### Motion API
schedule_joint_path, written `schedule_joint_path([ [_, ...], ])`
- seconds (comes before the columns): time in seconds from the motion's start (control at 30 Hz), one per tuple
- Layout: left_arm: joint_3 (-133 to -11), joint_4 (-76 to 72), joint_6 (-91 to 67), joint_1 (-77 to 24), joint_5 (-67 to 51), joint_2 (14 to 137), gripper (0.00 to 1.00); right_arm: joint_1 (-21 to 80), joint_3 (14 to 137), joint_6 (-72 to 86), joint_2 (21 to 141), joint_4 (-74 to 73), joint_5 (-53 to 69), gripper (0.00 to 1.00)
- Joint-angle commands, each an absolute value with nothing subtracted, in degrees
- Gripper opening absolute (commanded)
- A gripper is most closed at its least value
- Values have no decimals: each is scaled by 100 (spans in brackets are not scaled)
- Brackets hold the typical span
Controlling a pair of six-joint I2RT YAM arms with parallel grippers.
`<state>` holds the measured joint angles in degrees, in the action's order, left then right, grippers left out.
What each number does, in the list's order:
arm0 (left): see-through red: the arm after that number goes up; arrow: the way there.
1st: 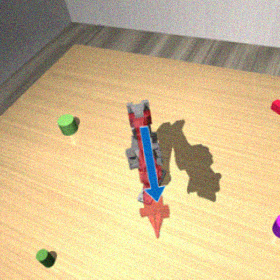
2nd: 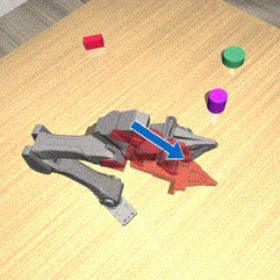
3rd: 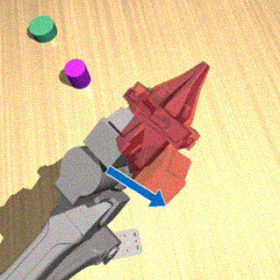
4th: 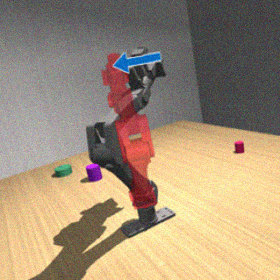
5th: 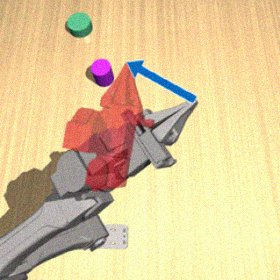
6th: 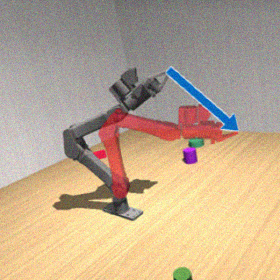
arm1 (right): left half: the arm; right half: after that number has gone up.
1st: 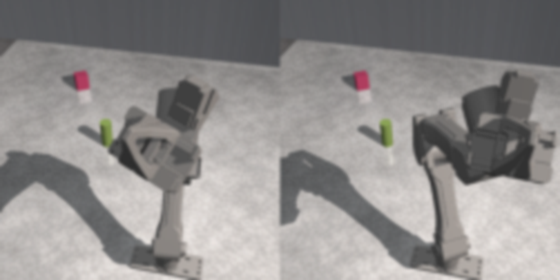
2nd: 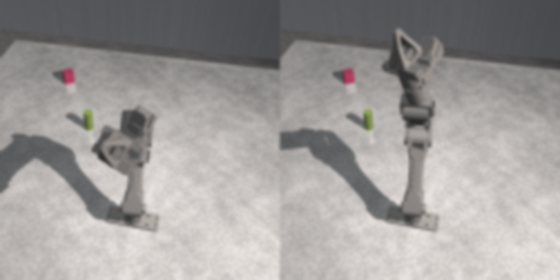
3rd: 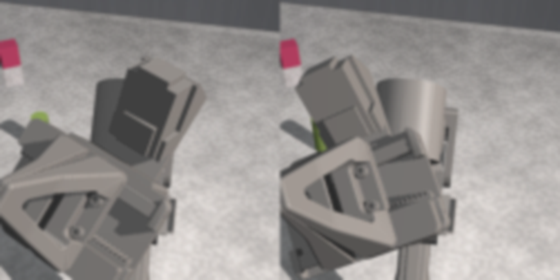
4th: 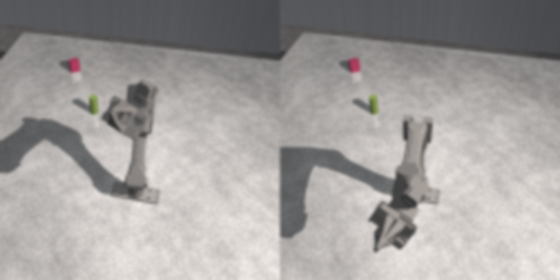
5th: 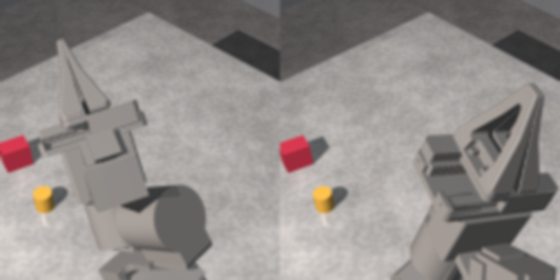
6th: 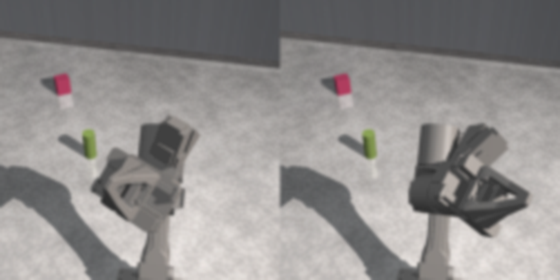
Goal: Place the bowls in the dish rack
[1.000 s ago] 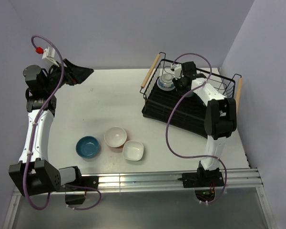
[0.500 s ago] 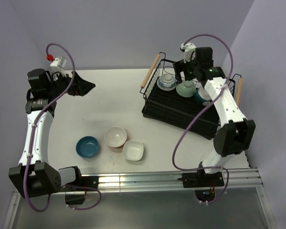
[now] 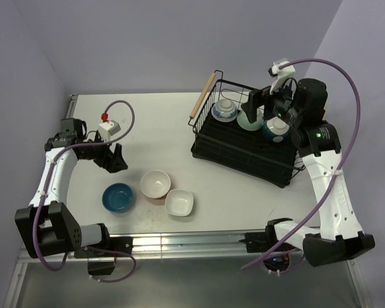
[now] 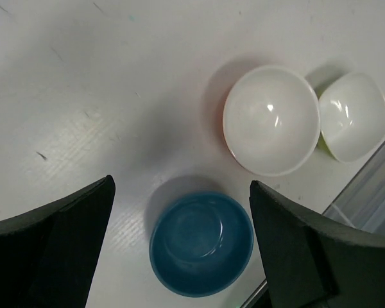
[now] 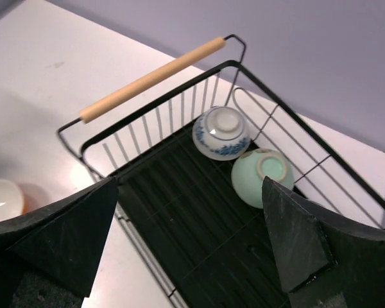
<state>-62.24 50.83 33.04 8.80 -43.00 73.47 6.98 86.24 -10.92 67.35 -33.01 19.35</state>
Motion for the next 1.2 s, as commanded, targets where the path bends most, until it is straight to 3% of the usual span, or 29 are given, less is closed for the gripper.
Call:
schedule_joint_path([
  [0.0, -5882, 5477, 4246, 835, -4245, 7216, 91, 668, 8271, -599, 6452, -3146, 2495, 100],
  [0.37, -5009, 2990, 2594, -1123, -2945, 7496, 84, 659, 7102, 553, 5906, -3269, 2672, 100],
  [0.67, -5159, 2558, 2312, -1512, -2646, 8525, 70, 659, 7137, 1081, 6021, -3445, 2417, 100],
  [0.8, -5133, 2522, 2303, -1529, -2663, 8631, 54, 659, 7023, 1274, 5968, -3261, 2461, 99],
  [0.9, -5054, 2531, 2329, -1529, -2672, 8509, 31, 659, 6917, 1441, 5950, -3138, 2461, 98],
  [1.0, -4966, 2663, 2399, -1529, -2821, 8307, 14, 650, 6786, 1520, 5941, -2937, 2706, 94],
  [1.1, -4931, 2759, 2373, -1521, -2830, 8061, 1, 650, 6662, 1678, 5941, -2637, 3023, 91],
  [1.17, -5035, 2803, 2277, -1486, -2874, 7920, 0, 650, 6671, 1740, 6003, -2497, 3216, 88],
])
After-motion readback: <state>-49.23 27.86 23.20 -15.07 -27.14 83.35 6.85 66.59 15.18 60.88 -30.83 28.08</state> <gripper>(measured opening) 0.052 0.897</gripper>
